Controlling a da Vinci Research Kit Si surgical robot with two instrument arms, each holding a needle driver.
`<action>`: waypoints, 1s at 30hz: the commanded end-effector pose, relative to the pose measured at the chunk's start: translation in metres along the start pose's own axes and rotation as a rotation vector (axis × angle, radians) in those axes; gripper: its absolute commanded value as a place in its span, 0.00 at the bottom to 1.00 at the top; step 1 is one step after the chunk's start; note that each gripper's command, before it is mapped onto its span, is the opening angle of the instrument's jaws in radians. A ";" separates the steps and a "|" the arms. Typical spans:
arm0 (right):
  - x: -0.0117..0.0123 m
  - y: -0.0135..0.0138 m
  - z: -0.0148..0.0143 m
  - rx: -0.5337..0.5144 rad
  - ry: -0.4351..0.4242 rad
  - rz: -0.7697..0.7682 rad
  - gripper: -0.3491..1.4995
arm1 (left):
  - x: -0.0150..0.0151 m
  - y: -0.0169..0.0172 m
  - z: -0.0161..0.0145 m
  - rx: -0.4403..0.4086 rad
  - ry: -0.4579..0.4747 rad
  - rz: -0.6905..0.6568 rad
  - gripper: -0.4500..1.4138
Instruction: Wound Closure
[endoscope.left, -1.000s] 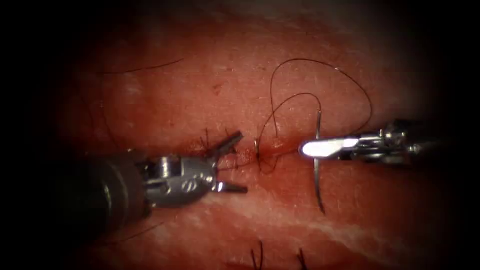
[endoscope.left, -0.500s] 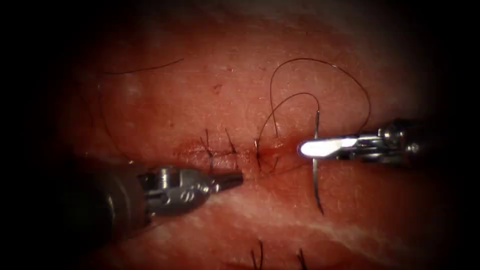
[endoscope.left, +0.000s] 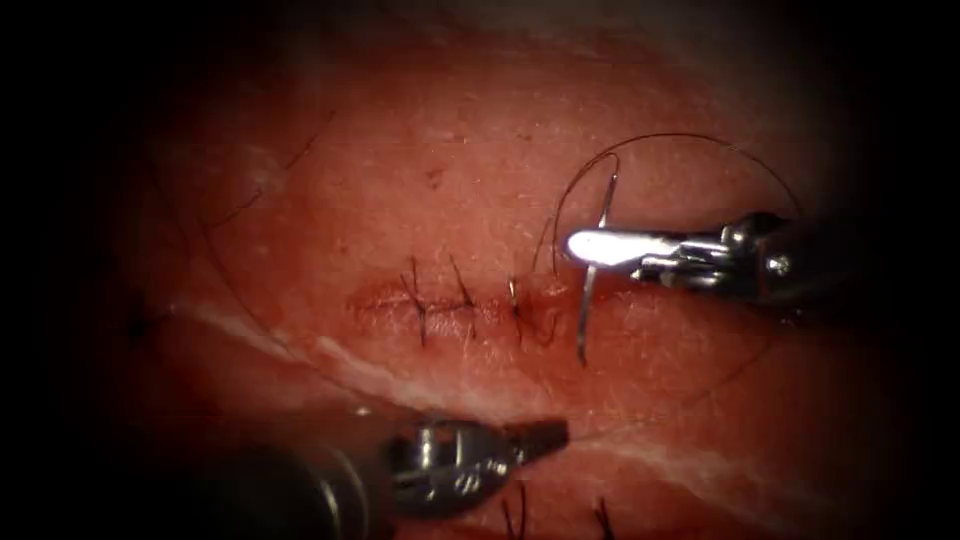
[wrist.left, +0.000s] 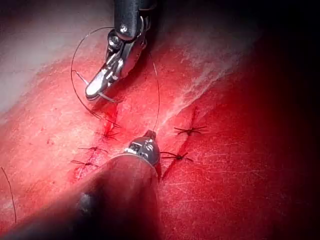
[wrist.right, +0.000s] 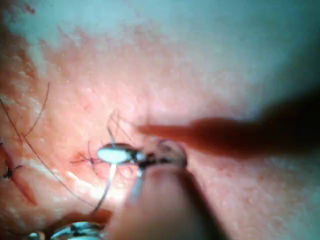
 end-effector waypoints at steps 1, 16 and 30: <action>-0.0010 0.0014 0.0000 -0.010 0.008 -0.095 0.00 | 0.0003 0.0008 0.0005 -0.006 0.002 0.003 0.00; -0.0043 0.0061 -0.0004 0.042 -0.133 -0.821 0.00 | 0.0044 -0.0008 -0.0048 -0.069 0.045 -0.026 0.00; -0.0024 0.0050 -0.0022 0.035 -0.134 -0.858 0.00 | 0.0072 -0.0017 -0.0127 -0.322 0.011 -0.370 0.69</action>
